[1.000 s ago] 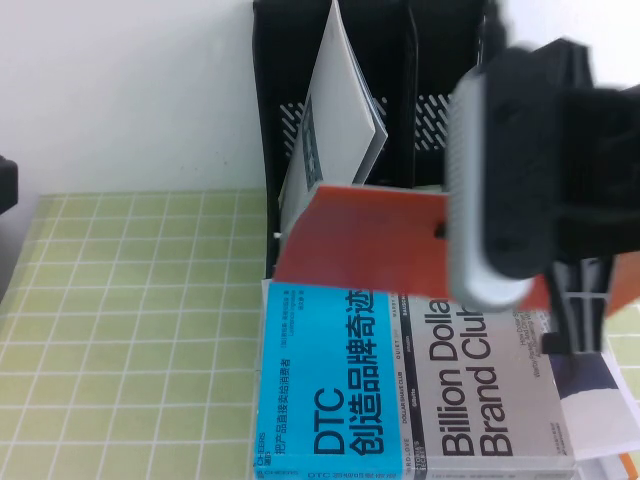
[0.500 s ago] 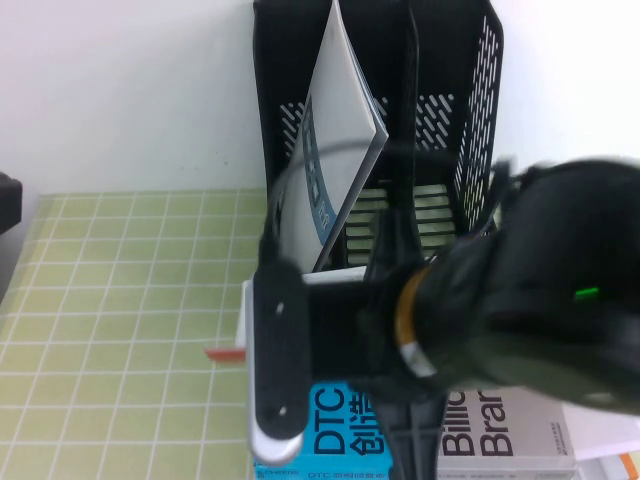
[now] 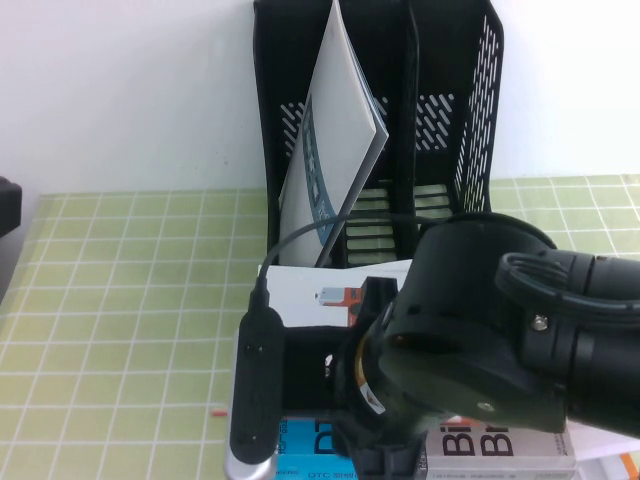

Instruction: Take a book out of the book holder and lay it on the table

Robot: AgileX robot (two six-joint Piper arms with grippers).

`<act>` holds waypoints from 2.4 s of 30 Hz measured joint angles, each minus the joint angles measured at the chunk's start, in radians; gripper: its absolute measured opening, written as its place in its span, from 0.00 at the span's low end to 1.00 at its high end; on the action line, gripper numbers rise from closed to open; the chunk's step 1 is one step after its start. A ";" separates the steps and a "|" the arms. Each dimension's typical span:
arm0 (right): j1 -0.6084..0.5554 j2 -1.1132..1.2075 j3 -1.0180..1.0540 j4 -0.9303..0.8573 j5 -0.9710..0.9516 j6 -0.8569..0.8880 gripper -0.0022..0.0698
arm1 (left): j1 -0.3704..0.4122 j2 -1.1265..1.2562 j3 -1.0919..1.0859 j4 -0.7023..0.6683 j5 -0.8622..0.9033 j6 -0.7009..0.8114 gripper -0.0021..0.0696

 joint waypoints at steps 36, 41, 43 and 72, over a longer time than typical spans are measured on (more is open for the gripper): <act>-0.025 -0.139 0.000 0.515 0.037 -0.289 0.06 | 0.000 -0.047 0.000 -0.149 0.011 0.111 0.03; -0.063 -0.268 0.000 0.578 0.032 -0.346 0.04 | 0.000 -0.105 0.062 -0.284 -0.017 0.179 0.03; -0.081 -0.328 0.002 0.600 -0.007 -0.353 0.04 | 0.000 -0.135 0.132 -0.355 -0.026 0.223 0.03; -0.101 -0.700 0.716 1.349 -0.950 -0.971 0.03 | 0.000 -0.305 0.619 -0.552 -0.243 0.375 0.03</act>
